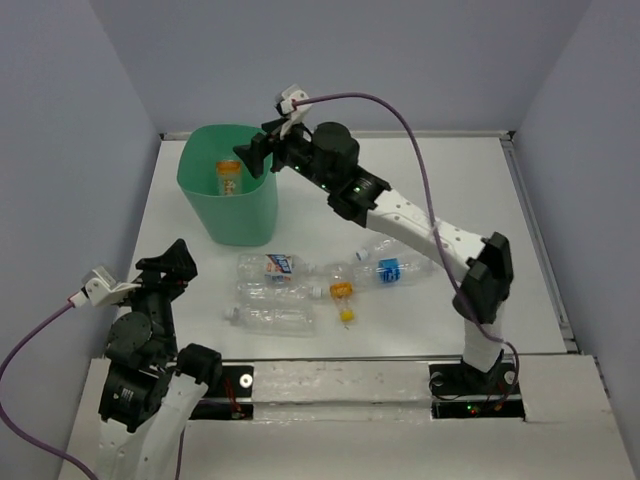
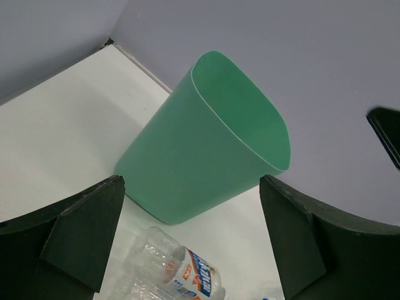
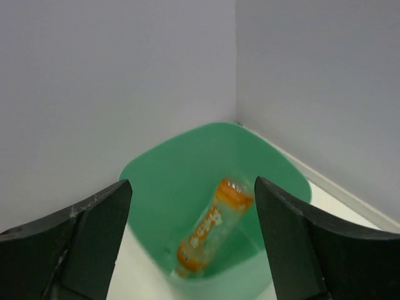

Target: Put the plastic bottles in the bin

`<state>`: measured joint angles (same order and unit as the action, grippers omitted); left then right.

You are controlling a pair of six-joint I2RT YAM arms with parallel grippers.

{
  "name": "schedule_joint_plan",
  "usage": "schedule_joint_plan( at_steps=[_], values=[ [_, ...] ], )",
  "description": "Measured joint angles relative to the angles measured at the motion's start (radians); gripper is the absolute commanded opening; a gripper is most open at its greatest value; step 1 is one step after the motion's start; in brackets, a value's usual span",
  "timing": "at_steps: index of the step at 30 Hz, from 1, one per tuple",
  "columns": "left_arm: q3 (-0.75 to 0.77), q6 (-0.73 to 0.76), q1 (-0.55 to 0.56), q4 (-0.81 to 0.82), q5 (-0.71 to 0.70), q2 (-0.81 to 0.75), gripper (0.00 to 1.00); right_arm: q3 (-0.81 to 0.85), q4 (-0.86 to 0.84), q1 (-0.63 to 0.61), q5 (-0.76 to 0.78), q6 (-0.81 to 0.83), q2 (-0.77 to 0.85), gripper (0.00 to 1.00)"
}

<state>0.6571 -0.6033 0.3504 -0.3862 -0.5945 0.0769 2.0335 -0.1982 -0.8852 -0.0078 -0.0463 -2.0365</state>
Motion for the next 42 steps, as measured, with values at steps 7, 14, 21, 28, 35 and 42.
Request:
schedule_joint_plan(
  at_steps=[7,14,21,28,35,42],
  values=[
    [0.001,0.004,-0.020,0.002,0.016,0.021,0.99,-0.674,0.003,0.001,-0.018,-0.037,0.546,0.43],
    [0.008,0.016,-0.053,0.004,0.027,0.066,0.99,-1.019,0.124,-0.054,-0.067,-0.093,0.693,0.50],
    [0.015,0.030,-0.098,0.009,0.029,0.091,0.99,-0.962,0.171,-0.286,-0.064,-0.047,0.558,0.70],
    [0.018,0.032,-0.104,0.012,0.030,0.107,0.99,-0.797,0.243,-0.367,-0.071,0.040,0.306,0.71],
    [0.018,0.035,-0.103,0.015,0.037,0.107,0.99,-0.718,0.304,-0.369,-0.051,0.095,0.189,0.74],
    [0.018,0.038,-0.088,0.021,0.042,0.102,0.99,-0.685,0.342,-0.385,-0.048,0.108,0.150,0.75]
  ],
)
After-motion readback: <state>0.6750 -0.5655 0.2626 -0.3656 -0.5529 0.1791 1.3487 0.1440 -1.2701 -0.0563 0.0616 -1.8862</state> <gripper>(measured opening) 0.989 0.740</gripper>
